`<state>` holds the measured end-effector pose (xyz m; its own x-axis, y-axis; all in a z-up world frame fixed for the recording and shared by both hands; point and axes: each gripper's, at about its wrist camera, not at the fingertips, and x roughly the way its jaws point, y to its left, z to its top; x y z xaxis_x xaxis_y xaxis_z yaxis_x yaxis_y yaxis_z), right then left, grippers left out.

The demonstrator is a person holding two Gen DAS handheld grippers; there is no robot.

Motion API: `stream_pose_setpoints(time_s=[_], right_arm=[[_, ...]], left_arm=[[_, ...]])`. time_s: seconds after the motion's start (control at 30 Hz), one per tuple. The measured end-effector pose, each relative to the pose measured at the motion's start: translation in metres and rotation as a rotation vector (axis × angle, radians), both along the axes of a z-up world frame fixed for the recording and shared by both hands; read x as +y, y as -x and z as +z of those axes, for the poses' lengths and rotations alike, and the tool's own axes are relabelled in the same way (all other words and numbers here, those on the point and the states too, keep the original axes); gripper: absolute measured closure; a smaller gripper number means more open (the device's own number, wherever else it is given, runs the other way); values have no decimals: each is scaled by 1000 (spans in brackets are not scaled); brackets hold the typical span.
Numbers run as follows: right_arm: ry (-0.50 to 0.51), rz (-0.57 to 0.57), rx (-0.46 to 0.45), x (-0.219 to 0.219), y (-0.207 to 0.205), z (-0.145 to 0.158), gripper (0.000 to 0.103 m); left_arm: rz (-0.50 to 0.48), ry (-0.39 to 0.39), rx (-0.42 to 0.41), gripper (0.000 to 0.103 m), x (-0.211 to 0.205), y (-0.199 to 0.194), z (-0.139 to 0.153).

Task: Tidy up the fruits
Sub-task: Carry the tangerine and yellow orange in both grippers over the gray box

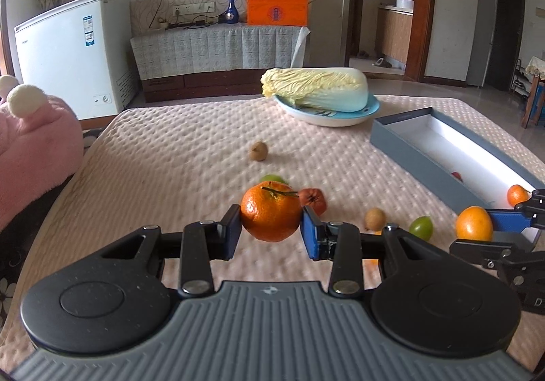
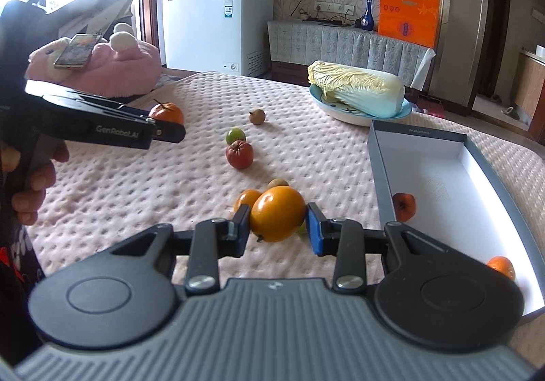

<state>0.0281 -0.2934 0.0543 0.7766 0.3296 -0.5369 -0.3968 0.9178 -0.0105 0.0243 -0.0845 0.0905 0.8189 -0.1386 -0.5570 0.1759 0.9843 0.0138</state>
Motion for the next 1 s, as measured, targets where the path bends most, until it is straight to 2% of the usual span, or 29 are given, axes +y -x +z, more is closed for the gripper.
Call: stream_pose_setpoints(time_s=[0.63, 1.0], right_arm=[[18, -21, 2, -26, 11, 1, 65], [5, -107, -12, -67, 16, 6, 65]], left_arm=[[-99, 40, -13, 60, -77, -22, 10], [-173, 65, -24, 60, -131, -34, 12]])
